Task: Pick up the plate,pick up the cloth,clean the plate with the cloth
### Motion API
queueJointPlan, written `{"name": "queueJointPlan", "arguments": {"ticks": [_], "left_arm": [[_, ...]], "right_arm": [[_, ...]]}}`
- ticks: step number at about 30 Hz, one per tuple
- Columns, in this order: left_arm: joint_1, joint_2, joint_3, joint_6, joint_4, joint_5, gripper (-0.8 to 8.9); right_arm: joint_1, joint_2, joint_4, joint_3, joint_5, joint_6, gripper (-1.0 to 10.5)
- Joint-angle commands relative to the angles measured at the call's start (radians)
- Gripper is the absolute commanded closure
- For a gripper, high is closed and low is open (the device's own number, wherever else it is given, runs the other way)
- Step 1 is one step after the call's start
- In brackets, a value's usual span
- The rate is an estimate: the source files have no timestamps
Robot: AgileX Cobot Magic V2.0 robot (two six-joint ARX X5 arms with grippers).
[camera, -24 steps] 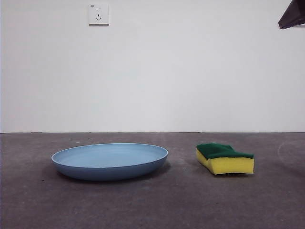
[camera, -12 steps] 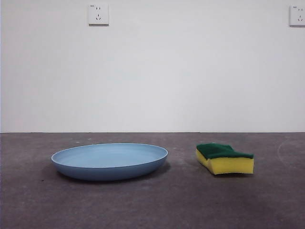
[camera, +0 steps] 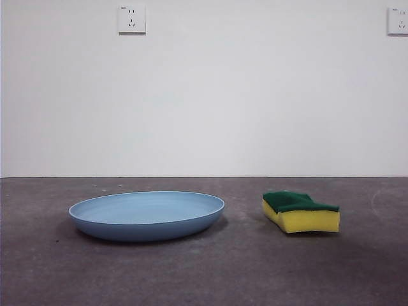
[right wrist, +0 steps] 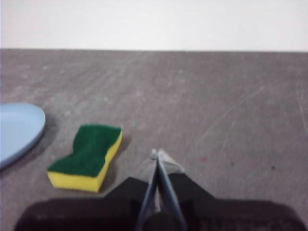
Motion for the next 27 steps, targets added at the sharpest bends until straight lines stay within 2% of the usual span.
{"name": "queueJointPlan", "arguments": {"ticks": [1,8,27], "left_arm": [[0.004,-0.003,-0.014,-0.005,0.004,0.005,8.15],[0.004,-0.003,-0.014,-0.005,0.004,0.005,8.15],[0.004,-0.003,-0.014,-0.005,0.004,0.005,8.15]], "right_arm": [[-0.001,-0.026,0.006,-0.043,0.000,0.039,9.5],[0.000,-0.026,0.012,-0.048,0.002,0.083,9.5],[0.000,-0.025,0.012,-0.047,0.005,0.084,9.5]]}}
